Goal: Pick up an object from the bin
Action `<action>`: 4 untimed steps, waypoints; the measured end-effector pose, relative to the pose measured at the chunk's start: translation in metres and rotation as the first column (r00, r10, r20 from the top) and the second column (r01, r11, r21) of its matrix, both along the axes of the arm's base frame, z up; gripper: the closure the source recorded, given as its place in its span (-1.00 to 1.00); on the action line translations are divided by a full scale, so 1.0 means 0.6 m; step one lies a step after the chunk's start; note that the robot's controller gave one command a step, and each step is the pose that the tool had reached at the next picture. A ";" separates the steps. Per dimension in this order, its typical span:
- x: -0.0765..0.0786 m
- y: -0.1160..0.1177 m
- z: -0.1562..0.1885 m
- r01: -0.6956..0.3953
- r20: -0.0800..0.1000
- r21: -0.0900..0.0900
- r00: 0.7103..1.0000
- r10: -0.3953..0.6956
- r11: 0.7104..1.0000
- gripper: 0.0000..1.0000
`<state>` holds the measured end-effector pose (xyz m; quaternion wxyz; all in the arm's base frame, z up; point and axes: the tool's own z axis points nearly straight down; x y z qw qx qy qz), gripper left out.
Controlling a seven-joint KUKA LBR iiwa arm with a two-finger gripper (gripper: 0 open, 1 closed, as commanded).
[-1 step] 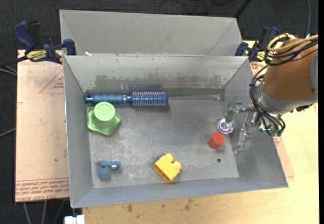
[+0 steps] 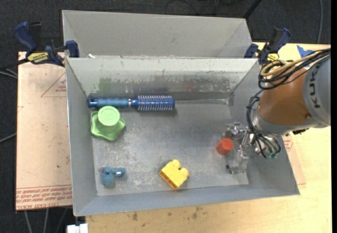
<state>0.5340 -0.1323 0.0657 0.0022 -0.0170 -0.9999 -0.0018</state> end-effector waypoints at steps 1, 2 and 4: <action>0.020 0.057 0.007 0.085 0.007 -0.002 0.996 -0.085 0.996 -1.00; 0.020 0.054 0.008 0.086 0.007 -0.003 0.996 -0.086 0.996 1.00; -0.035 -0.039 0.029 -0.150 0.004 -0.005 0.989 0.150 0.989 -1.00</action>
Offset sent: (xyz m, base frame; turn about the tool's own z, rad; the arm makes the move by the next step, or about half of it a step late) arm 0.0108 0.0317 0.0043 0.0889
